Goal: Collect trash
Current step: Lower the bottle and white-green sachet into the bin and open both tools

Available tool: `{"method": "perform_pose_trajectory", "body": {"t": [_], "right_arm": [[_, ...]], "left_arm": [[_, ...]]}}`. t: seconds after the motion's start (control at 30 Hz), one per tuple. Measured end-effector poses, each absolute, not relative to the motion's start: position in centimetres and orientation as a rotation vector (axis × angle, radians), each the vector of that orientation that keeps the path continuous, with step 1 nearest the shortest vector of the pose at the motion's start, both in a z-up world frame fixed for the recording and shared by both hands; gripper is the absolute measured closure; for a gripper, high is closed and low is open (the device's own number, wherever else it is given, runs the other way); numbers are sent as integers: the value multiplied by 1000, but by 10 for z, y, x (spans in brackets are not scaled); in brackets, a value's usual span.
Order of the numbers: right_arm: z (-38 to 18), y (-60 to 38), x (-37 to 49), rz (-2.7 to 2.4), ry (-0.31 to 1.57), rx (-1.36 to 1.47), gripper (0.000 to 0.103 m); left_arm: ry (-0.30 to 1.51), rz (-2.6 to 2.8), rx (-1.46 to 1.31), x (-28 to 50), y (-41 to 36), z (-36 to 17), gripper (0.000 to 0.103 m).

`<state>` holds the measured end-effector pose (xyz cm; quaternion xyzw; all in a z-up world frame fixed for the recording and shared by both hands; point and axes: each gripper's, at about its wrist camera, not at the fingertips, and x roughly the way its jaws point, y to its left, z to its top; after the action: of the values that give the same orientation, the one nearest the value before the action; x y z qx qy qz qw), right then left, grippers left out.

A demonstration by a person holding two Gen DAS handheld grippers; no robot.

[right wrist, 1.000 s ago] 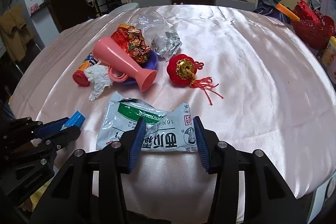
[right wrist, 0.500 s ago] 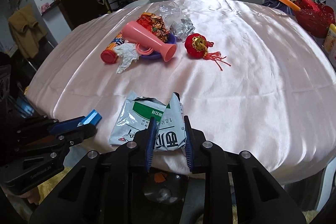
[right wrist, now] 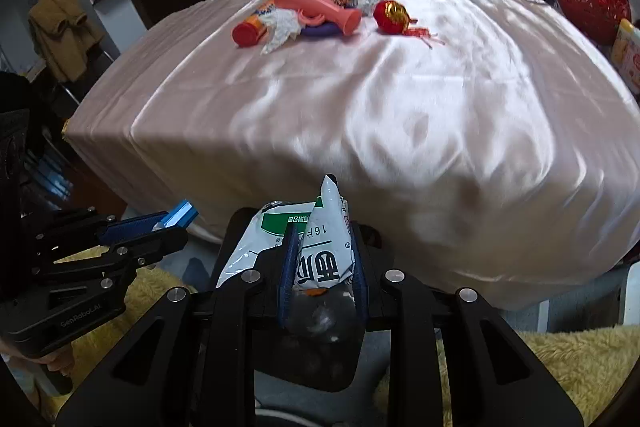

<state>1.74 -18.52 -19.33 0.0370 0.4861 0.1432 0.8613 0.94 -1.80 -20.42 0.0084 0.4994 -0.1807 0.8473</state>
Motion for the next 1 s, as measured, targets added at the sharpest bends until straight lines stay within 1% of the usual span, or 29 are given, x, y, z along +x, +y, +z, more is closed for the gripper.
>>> {"method": "perform_pose_trajectory", "body": {"t": [0.2,0.37,0.53,0.63,0.73,0.8,0.83,0.93,0.97,1.0], "right_arm": [[-224,-180,14,299,1098,90,77],[-238,-175,16,295,1135,81,77],[-252,-176,19,310,1180,118,75],[-252,-180,20,314,1176,134,74],[-251,-181,20,319,1170,135,68],[-250,-179,20,318,1171,129,59],[-250,-178,20,316,1170,128,57],[-250,-179,20,312,1169,138,54],[-251,-179,20,309,1169,142,52],[-250,-180,21,308,1168,146,49]], "left_arm": [[1113,-373,-9,2,-12,-231,86],[1183,-384,-6,-2,-13,-258,86],[1219,-398,1,0,-14,-272,86],[1231,-393,-4,2,-13,-275,85],[1234,-386,-2,3,-13,-276,85],[1234,-384,0,3,-13,-276,84],[1234,-384,0,3,-13,-275,84],[1235,-378,5,2,-14,-274,79],[1235,-376,6,2,-14,-274,75],[1234,-373,8,2,-14,-273,68]]}}
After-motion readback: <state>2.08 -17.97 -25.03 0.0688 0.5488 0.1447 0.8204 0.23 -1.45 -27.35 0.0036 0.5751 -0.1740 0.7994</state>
